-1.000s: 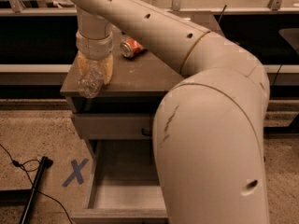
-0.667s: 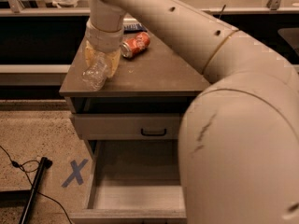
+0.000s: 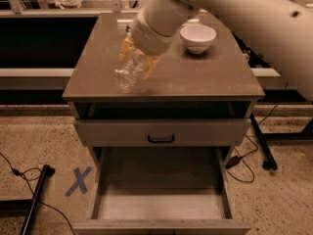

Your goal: Place water bottle into middle drawer

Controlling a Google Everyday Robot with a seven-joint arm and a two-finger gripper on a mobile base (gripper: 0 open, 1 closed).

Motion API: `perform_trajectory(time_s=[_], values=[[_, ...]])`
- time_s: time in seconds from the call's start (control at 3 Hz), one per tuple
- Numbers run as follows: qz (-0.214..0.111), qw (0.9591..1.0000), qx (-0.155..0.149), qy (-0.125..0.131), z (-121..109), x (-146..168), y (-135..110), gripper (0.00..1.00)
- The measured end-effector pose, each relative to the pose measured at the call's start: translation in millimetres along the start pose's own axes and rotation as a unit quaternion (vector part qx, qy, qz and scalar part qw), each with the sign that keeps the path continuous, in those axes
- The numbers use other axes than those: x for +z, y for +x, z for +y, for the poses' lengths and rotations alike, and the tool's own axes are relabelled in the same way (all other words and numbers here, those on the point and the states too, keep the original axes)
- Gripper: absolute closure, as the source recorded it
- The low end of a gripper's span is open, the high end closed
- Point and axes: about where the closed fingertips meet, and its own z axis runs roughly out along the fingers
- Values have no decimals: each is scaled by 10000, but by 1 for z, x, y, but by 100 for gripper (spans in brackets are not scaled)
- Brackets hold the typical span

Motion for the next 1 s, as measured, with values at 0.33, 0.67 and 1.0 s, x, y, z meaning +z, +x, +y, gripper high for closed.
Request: perform_trajectory(time_s=[0.33,0.67,1.0], values=[[-63,9986,278,440,49,-19,-8,100],[-14,9967,524,623,86,-42,-2,100],[-12,9967,527,623,87,-43,-1,100]])
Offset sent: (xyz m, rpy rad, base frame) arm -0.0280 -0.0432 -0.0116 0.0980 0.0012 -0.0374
